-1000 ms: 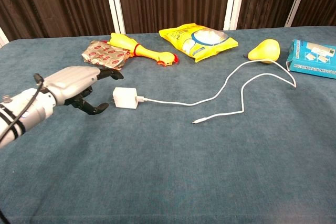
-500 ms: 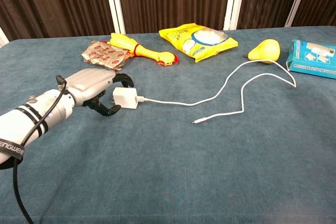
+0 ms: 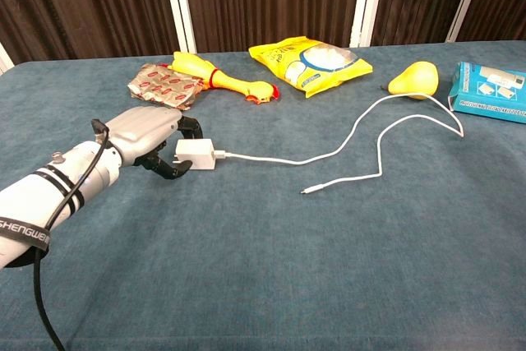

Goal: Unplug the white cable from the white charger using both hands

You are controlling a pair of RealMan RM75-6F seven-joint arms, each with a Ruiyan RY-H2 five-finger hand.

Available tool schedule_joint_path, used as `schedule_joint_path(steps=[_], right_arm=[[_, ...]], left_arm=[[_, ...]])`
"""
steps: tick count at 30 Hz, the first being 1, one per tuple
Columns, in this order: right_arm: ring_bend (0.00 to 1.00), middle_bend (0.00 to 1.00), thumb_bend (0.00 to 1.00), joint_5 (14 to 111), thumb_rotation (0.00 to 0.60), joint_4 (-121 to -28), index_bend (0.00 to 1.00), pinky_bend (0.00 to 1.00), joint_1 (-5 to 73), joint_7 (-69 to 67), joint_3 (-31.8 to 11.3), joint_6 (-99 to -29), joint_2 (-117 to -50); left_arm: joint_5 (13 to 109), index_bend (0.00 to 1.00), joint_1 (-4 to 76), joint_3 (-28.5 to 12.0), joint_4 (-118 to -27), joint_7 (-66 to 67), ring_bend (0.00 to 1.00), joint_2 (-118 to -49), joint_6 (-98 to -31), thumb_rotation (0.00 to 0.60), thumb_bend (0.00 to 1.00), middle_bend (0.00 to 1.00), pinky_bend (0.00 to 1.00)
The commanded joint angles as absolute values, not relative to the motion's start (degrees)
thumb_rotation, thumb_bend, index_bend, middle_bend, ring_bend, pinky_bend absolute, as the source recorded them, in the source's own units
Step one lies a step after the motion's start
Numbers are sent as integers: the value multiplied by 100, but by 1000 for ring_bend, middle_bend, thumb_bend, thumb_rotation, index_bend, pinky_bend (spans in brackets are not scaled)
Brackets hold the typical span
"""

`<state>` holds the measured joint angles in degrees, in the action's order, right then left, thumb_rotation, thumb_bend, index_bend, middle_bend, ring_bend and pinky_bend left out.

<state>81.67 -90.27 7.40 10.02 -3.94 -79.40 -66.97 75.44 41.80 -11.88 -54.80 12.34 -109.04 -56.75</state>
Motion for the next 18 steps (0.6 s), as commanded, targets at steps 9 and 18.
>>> schedule_joint_path(steps=[9,18], right_arm=[[0,0,279,8266,600,-8960,0,0,806,987,-381,-7905,-6765],[0,0,279,8746,600,-8911,35,0,1621,675,-647,-7302,-7008]], left_arm=[[7506,724,4085,-1296,-5741,625,1000,-10903,-5937,600,575,739,1000],[7320,728,3795,-1216,-7333,1211,1000,-10188,-6144,600,649,766,1000]])
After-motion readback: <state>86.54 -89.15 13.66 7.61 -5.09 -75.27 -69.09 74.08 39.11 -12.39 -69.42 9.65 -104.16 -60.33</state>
